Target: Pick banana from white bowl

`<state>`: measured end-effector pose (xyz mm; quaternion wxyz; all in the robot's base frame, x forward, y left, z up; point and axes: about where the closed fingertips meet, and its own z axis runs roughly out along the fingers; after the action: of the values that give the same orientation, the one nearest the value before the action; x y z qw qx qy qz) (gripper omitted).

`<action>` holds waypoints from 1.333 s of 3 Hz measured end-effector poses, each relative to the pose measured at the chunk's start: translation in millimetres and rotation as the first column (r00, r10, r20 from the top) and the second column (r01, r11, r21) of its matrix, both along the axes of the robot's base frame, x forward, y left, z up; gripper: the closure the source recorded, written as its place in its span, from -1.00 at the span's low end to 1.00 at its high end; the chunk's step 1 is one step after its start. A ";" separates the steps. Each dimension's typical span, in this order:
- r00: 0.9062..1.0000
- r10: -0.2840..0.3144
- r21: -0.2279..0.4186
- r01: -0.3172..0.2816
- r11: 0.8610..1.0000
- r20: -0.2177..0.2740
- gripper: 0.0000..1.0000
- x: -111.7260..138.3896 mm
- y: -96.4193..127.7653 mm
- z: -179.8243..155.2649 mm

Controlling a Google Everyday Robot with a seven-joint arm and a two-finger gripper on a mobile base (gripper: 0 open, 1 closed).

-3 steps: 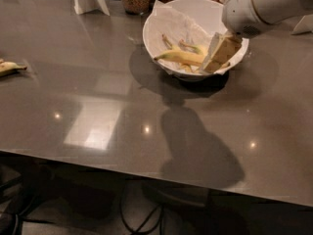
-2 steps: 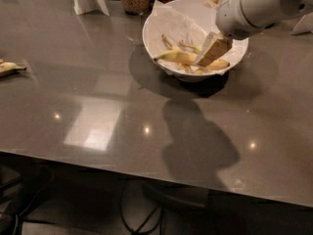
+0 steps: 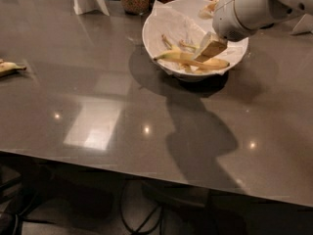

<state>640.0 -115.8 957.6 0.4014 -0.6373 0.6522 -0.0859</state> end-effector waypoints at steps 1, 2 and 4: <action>0.999 -0.004 -0.001 0.003 1.000 -0.039 -0.10 1.1 0.0 -15.6; 0.997 -0.011 0.001 0.011 1.000 -0.071 0.12 1.5 -1.4 -30.1; 0.993 -0.016 0.007 0.017 1.000 -0.119 0.04 1.0 -0.2 -50.4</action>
Offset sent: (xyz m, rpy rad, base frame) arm 0.0034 -0.0060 -0.0504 0.0049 0.1143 -0.0247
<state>641.1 -116.1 907.2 0.3639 -0.6341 0.6805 -0.0486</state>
